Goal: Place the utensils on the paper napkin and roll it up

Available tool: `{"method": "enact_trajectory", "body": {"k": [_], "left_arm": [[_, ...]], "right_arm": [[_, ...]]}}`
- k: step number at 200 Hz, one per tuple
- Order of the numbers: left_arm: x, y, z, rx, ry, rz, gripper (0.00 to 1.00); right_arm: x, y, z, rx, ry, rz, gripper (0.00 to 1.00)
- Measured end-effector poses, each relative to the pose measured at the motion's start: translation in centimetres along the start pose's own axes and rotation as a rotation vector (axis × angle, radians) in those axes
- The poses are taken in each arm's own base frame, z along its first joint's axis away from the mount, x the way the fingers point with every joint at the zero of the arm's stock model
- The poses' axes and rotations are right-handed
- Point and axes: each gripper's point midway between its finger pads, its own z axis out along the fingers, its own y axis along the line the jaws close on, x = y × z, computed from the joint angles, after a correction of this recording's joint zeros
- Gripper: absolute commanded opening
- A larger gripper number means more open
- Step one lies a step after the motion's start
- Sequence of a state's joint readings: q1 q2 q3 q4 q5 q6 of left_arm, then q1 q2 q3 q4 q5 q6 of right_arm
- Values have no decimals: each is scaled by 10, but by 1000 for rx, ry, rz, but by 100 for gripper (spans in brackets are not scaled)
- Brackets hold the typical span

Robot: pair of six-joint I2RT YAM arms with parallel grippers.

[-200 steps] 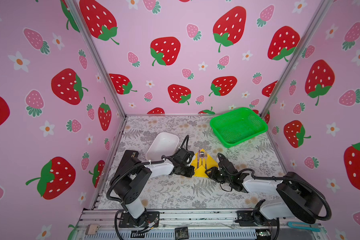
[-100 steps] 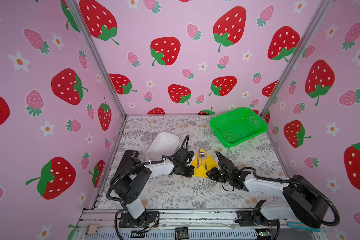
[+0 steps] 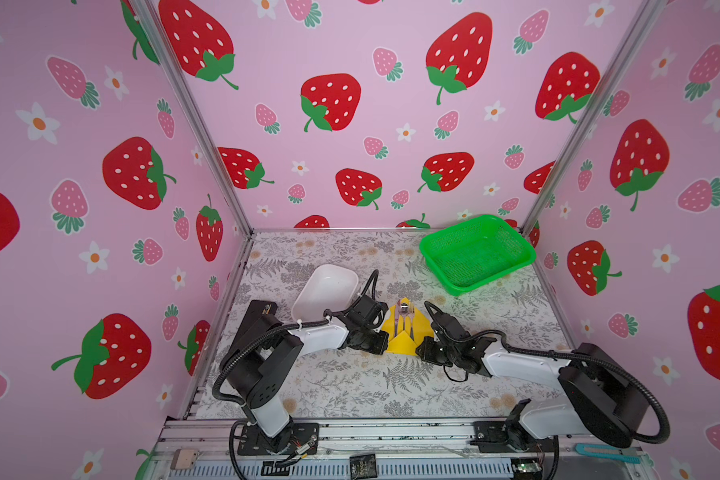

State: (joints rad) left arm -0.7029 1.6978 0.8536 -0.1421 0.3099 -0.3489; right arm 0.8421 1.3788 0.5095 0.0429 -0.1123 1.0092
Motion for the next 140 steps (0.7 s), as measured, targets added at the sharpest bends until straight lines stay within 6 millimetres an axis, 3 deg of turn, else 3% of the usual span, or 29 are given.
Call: {"method": "enact_trajectory", "body": {"k": [27, 76, 124, 140], "left_arm": [[0, 1, 0, -4, 0, 0, 13], [1, 1, -1, -6, 7, 2, 13], [1, 1, -1, -8, 12, 3, 13], [1, 1, -1, -9, 12, 3, 13]], "right_arm": [[-5, 4, -8, -13, -30, -13, 19], [3, -15, -2, 65, -1, -15, 19], [-2, -14, -6, 83, -16, -45, 25], [-8, -4, -14, 43, -43, -66, 25]]}}
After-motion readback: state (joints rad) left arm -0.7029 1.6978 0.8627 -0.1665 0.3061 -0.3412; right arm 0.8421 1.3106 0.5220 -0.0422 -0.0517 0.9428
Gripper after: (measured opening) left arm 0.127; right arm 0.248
